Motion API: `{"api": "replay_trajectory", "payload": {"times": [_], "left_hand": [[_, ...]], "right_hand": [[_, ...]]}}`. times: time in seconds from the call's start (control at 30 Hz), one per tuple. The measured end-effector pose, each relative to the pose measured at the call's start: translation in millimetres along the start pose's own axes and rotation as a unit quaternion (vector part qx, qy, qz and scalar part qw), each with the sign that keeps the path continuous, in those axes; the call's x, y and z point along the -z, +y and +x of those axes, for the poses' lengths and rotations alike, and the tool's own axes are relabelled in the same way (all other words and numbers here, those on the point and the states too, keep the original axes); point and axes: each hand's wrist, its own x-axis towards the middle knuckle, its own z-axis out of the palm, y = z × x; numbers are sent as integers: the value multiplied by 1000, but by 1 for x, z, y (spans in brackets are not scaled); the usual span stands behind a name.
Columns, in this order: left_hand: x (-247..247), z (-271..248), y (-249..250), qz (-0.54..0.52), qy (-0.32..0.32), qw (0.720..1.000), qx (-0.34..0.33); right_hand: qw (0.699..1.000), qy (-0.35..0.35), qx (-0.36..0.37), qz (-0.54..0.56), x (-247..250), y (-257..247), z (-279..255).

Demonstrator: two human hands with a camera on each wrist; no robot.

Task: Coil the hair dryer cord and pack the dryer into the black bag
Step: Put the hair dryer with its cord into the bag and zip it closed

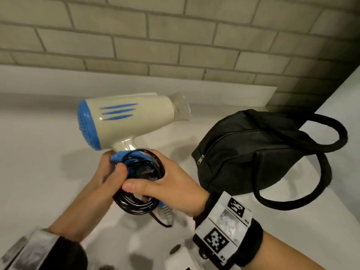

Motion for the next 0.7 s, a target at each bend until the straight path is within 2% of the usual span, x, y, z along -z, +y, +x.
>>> {"api": "replay_trajectory", "payload": {"times": [0.07,0.13,0.2,0.23,0.3,0.4,0.43,0.5,0.57,0.63,0.7], "left_hand": [[-17,14,29,-7,-1,1000,-26],[-34,20,47,-22,-17,995,-95],[-48,12,50,27,-23,984,-174],[-60,5,53,90,-68,966,-234],[-83,2,47,232,-138,915,-298],[-124,14,39,375,-176,836,-358],[-138,17,38,415,-180,817,-357],[-161,30,41,503,-174,787,-312],[-178,45,41,590,-167,745,-262],[-189,50,46,640,-161,703,-265],[-195,49,46,653,-193,681,-270]], "right_hand": [[999,15,48,15,14,-24,-11],[994,48,95,10,32,-51,-26],[983,93,155,-36,54,-77,-43],[975,114,181,-61,66,-88,-52],[957,160,218,-105,93,-104,-69],[937,223,235,-127,129,-110,-92],[936,232,230,-131,138,-108,-100],[937,229,215,-154,152,-101,-118],[943,205,199,-169,160,-89,-133],[959,153,176,-161,163,-74,-141],[977,85,137,-143,163,-62,-141]]}}
